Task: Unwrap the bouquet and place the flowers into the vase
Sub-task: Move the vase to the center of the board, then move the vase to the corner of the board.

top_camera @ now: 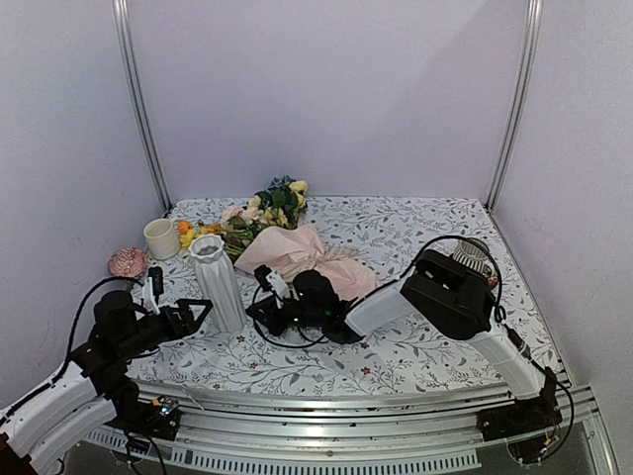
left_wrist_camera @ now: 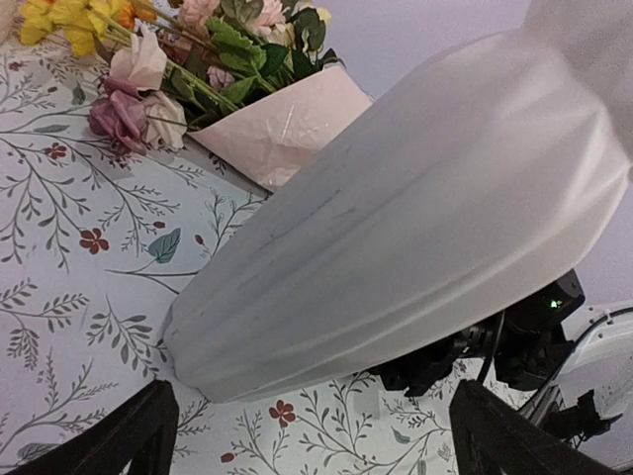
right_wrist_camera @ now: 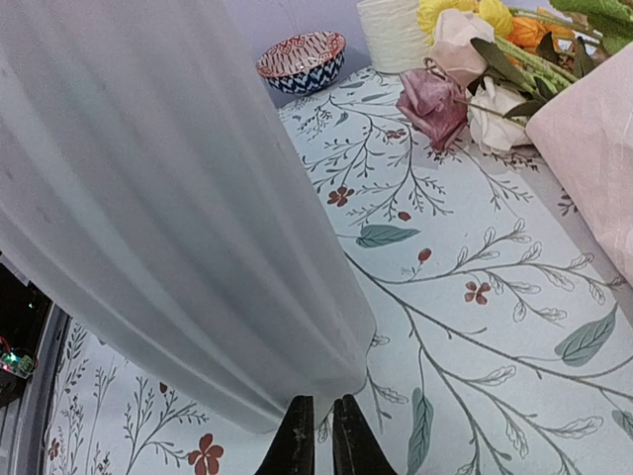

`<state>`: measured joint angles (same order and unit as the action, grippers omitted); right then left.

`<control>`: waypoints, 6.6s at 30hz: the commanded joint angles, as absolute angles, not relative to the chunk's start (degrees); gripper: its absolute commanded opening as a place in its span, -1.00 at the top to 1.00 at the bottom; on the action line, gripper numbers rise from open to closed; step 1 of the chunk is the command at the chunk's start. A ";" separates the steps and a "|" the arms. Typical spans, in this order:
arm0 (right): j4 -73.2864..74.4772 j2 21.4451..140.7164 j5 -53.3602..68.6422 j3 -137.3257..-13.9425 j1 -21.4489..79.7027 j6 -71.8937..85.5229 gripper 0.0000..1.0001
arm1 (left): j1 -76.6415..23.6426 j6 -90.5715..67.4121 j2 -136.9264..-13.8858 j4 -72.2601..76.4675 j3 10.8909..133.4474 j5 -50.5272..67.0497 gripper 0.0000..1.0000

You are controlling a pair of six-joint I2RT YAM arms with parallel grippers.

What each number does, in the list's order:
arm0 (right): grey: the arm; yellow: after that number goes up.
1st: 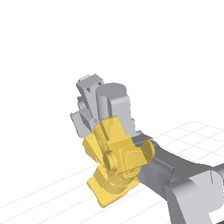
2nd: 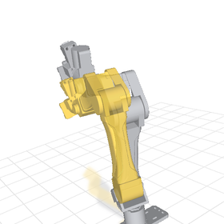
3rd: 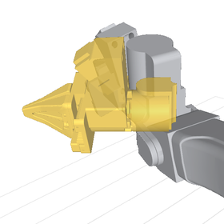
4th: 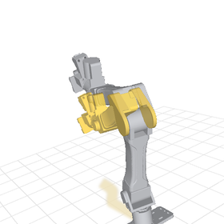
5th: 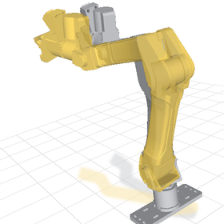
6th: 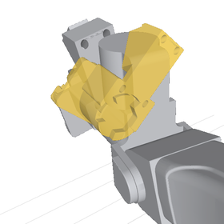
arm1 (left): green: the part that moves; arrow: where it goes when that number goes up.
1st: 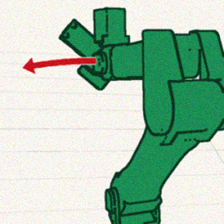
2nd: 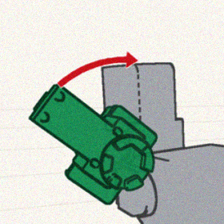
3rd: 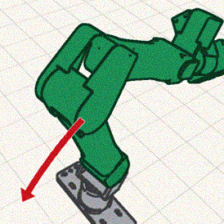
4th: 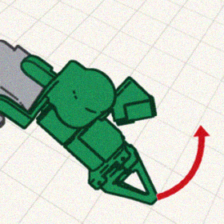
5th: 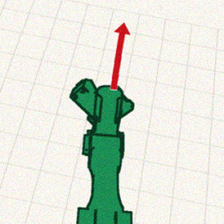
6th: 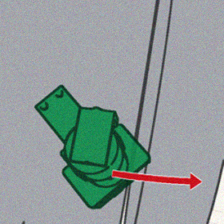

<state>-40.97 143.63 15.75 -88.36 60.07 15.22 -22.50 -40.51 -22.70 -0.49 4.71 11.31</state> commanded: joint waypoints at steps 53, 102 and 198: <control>-36.22 151.89 16.55 -103.33 61.15 15.70 0.80 | -18.48 -43.77 -23.58 -1.14 3.87 3.74 -0.96; -19.47 89.37 -3.61 -54.18 44.16 8.38 -0.99 | -35.06 -29.44 -52.30 -7.92 57.36 16.72 -0.51; -36.56 82.03 -22.86 -33.11 39.94 4.62 -0.99 | -48.28 -42.07 -115.19 -55.60 67.30 -42.02 1.00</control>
